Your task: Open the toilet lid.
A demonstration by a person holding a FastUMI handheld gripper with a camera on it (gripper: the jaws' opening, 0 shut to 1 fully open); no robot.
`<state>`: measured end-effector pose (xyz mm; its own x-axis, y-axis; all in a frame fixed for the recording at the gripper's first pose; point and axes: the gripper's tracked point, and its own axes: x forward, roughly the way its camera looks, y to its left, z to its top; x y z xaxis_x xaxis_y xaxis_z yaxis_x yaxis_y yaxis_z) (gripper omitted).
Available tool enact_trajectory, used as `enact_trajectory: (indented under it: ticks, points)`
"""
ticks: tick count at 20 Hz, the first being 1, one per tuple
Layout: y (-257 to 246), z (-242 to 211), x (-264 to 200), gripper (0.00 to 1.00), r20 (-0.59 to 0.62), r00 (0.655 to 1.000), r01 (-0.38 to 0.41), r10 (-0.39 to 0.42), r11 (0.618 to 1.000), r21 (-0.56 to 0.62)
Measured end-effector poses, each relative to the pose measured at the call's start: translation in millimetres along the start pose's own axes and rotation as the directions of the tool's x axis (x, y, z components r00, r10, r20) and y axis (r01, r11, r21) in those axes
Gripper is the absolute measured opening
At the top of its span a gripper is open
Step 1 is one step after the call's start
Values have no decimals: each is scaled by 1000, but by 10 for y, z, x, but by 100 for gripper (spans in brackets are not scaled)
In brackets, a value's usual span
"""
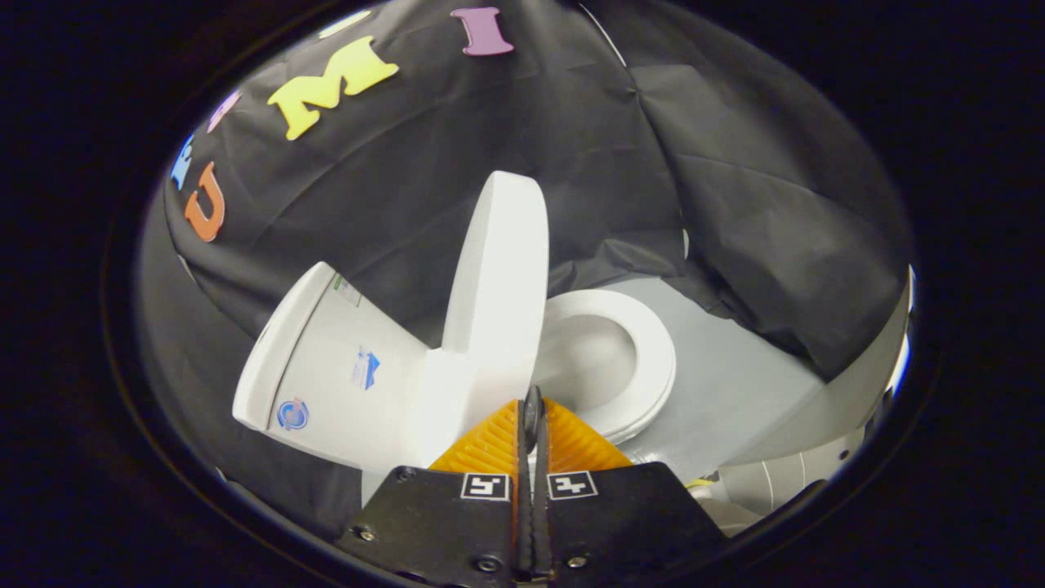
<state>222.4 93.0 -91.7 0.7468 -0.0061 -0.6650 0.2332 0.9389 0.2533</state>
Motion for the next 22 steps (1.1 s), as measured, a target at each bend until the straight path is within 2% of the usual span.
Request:
enact_trajectory:
  ticks: [12, 17, 22]
  points:
    - [658, 12, -231, 5, 69, 997, -17, 31, 981, -193]
    - [855, -13, -270, 6, 92, 995, -2, 26, 969, -248]
    - [980, -55, -293, 7, 122, 993, 46, -9, 953, -301]
